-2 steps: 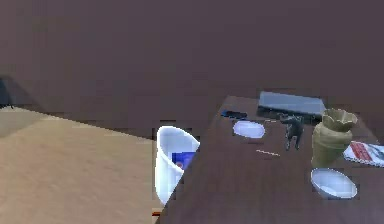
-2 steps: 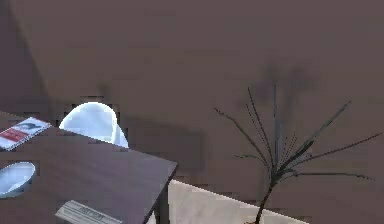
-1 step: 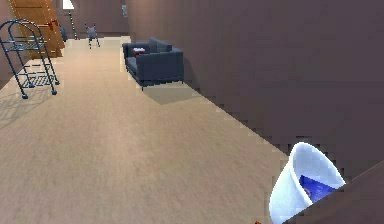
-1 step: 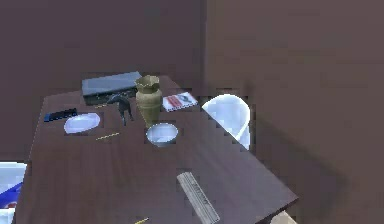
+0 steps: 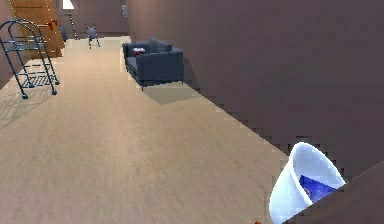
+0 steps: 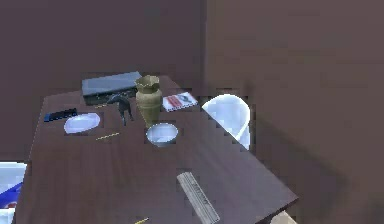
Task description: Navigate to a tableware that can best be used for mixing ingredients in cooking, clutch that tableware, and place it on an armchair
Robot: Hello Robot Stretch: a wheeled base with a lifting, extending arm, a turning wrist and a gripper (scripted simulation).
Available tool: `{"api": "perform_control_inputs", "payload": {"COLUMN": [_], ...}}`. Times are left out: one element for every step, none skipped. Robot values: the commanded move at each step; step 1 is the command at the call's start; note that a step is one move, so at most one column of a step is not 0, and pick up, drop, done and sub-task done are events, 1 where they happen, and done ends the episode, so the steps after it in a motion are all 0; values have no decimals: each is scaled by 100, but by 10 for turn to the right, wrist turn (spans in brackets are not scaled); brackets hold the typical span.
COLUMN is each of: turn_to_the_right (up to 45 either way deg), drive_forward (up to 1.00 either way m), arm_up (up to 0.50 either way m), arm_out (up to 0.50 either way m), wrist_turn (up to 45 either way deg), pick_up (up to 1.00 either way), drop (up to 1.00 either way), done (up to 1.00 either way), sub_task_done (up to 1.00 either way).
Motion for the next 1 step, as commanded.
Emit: {"api": "perform_control_inputs", "payload": {"turn_to_the_right": [0], "drive_forward": [0], "arm_up": [38], "arm_out": [0], "wrist_turn": [0], "pick_up": [0], "drop": [0], "done": [0], "sub_task_done": [0]}}
